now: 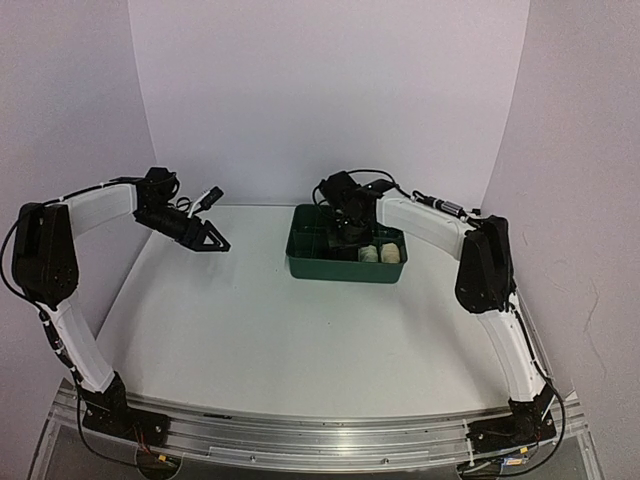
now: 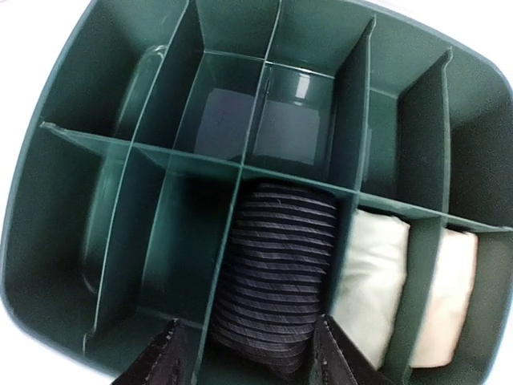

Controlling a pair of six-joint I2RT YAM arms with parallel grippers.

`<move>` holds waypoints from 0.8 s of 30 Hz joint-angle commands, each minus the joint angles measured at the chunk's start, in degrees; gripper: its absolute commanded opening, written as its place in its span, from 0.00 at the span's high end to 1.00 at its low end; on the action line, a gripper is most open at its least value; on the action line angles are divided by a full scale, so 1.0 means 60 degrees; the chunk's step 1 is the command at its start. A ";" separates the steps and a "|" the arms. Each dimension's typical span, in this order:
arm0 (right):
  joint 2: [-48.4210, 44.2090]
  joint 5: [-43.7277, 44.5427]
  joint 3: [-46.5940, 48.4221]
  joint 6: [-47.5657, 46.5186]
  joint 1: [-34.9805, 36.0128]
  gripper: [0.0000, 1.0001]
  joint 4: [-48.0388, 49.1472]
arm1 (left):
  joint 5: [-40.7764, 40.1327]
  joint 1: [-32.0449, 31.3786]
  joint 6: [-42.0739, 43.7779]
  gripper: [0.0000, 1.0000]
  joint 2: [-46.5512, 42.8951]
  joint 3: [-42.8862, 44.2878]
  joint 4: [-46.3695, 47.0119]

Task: Roll the underwear
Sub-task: Place the underwear in the storage box, then reset both arms

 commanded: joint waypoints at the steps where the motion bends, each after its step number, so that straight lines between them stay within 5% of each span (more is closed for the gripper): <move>1: -0.2215 -0.0096 -0.0745 -0.0385 -0.0130 0.43 -0.0071 | 0.0225 0.0564 -0.0131 0.24 -0.1345 -0.0321 0.0288; 5: -0.4264 0.0109 -0.2787 -0.1033 -0.0586 0.32 -0.0040 | 0.0099 0.1414 -0.0468 0.24 -0.2386 -0.1018 0.0460; 11: -0.8378 -0.0533 -0.8477 -0.1515 -0.2632 0.24 0.0973 | -0.1375 0.1991 -0.1105 0.20 -0.5280 -0.3735 0.2069; 15: -1.1254 -0.1534 -1.2778 -0.2135 -0.4541 0.18 0.3395 | -0.2803 0.1987 -0.2673 0.01 -0.8675 -0.6264 0.4709; 18: -1.3032 -0.1752 -1.5079 -0.2763 -0.5206 0.13 0.5084 | -0.5505 0.1986 -0.5088 0.00 -1.0807 -0.8142 0.6463; 20: -1.3894 -0.1919 -1.6354 -0.3246 -0.5380 0.11 0.6276 | -0.6471 0.1980 -0.5774 0.00 -1.1724 -0.8838 0.6737; 24: -1.4731 -0.1688 -1.8282 -0.3891 -0.5515 0.07 0.9529 | -0.6210 0.1983 -0.5351 0.00 -1.2117 -0.9689 0.5912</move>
